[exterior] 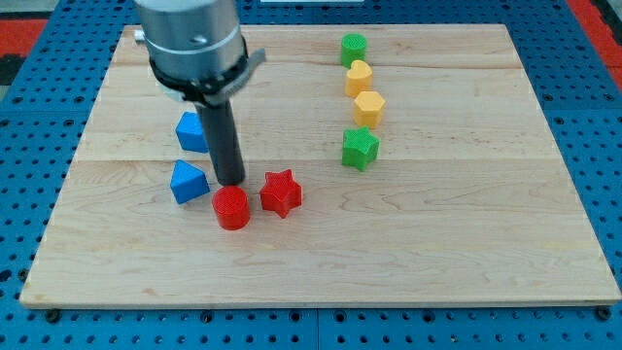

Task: Nudge the red star and green star a bit left

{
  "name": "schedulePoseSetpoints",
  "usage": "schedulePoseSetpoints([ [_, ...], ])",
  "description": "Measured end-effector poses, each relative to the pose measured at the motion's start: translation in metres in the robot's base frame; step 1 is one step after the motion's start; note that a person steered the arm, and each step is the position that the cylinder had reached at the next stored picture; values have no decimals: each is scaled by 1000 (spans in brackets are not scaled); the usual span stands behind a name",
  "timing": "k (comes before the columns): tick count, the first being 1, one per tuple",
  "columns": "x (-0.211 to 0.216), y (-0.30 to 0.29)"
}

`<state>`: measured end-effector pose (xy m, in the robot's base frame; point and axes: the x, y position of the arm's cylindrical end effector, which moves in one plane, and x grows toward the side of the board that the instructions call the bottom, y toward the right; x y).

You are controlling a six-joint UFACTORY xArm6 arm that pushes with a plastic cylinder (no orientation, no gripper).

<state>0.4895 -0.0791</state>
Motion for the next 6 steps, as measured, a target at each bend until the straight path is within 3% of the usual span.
schedulePoseSetpoints([
  [2,9,122],
  [3,16,70],
  [4,-14,9],
  [6,28,-61],
])
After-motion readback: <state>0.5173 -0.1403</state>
